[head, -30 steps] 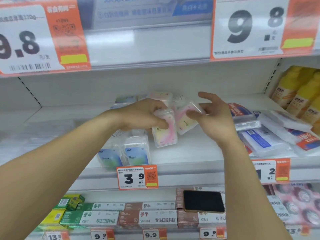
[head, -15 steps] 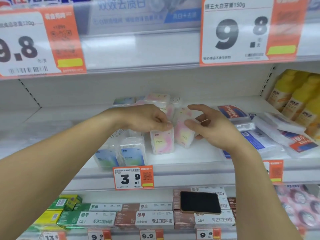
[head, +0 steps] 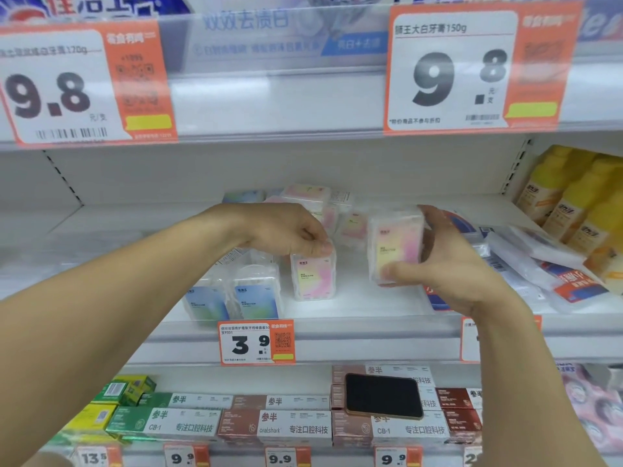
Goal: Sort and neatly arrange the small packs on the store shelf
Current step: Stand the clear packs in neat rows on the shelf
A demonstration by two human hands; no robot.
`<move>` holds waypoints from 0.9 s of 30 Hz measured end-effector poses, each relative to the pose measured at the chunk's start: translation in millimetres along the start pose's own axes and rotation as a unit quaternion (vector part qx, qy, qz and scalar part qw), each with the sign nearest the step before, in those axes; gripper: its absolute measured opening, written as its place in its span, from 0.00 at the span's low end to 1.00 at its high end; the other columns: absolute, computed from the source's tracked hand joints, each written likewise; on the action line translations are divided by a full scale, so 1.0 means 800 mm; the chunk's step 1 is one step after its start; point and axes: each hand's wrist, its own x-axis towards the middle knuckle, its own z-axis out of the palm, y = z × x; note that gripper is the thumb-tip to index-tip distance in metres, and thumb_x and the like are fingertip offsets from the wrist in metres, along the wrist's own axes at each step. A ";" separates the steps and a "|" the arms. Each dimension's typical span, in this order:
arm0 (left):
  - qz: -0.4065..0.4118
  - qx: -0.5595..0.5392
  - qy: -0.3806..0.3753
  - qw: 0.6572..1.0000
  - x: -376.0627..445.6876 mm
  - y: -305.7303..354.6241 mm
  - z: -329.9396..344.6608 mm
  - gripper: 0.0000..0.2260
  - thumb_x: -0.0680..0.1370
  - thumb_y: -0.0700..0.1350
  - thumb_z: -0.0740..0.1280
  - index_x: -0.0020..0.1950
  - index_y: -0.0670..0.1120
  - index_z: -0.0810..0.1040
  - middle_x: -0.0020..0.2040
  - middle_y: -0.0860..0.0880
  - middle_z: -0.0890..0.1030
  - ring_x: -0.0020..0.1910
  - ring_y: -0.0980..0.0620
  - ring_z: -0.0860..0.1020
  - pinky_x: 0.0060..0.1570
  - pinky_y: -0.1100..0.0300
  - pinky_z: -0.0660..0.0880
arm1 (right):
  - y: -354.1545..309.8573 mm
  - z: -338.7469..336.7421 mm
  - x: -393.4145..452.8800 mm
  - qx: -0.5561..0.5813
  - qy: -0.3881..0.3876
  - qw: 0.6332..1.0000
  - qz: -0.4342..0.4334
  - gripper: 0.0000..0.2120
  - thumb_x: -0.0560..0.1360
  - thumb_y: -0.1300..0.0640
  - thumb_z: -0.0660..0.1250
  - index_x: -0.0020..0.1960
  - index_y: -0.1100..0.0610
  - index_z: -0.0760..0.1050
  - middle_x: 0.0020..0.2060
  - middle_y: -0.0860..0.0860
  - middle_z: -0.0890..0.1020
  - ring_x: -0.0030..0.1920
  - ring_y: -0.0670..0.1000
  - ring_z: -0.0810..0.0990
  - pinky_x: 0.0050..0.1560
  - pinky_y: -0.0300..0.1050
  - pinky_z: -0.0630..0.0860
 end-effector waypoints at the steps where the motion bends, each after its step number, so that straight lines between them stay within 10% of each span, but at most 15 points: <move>1: -0.001 0.010 0.000 1.000 -0.001 0.002 0.000 0.09 0.77 0.60 0.64 0.54 0.60 0.79 0.54 0.63 0.80 0.56 0.63 0.77 0.60 0.64 0.72 | 0.003 0.001 0.001 -0.055 -0.006 0.998 -0.013 0.29 0.64 0.67 0.79 0.59 0.50 0.72 0.52 0.51 0.83 0.50 0.52 0.85 0.47 0.52 0.83; 7: 0.000 0.039 -0.035 0.999 -0.009 0.013 -0.001 0.14 0.76 0.61 0.65 0.56 0.56 0.80 0.52 0.61 0.83 0.54 0.63 0.79 0.61 0.62 0.73 | 0.018 0.019 0.006 -0.171 -0.069 0.983 0.017 0.15 0.67 0.57 0.79 0.50 0.51 0.78 0.45 0.47 0.85 0.47 0.47 0.84 0.55 0.53 0.80; 12: 0.008 0.039 -0.050 0.998 -0.013 0.017 0.000 0.16 0.75 0.59 0.67 0.57 0.53 0.81 0.51 0.59 0.83 0.53 0.62 0.80 0.63 0.58 0.74 | 0.015 0.021 -0.001 -0.130 -0.109 0.985 0.041 0.21 0.61 0.45 0.77 0.52 0.50 0.80 0.46 0.48 0.87 0.49 0.52 0.85 0.56 0.57 0.80; 27: 0.030 -0.001 -0.060 0.998 -0.028 -0.003 0.008 0.14 0.76 0.57 0.68 0.55 0.51 0.81 0.51 0.55 0.85 0.53 0.57 0.82 0.62 0.53 0.75 | 0.008 0.035 -0.001 -0.117 -0.198 0.972 0.050 0.10 0.71 0.61 0.75 0.50 0.56 0.79 0.44 0.51 0.85 0.50 0.55 0.84 0.47 0.52 0.81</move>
